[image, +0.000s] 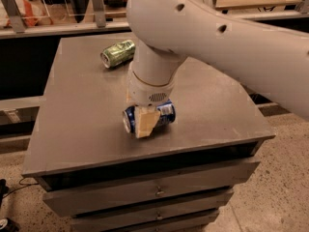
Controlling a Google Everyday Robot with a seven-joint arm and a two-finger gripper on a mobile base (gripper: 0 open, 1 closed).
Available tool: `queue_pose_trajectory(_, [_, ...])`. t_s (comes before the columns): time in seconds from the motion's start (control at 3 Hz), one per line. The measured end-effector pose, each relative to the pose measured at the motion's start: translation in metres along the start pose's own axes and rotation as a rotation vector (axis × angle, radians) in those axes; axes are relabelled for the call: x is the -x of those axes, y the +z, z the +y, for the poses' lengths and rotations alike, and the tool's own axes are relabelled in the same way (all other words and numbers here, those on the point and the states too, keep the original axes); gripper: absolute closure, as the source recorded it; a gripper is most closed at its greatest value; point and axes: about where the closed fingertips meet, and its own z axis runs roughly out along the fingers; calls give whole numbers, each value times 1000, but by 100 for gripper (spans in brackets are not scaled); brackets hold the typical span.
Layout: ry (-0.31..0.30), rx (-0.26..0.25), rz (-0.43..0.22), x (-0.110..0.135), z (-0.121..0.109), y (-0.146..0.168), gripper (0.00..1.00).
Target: Place pepsi can upright
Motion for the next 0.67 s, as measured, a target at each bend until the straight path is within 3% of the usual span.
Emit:
queue_pose_trajectory(0.33, [37, -111, -127, -6, -16, -34, 100])
queue_pose_trajectory(0.67, [75, -276, -296, -17, -34, -69, 100])
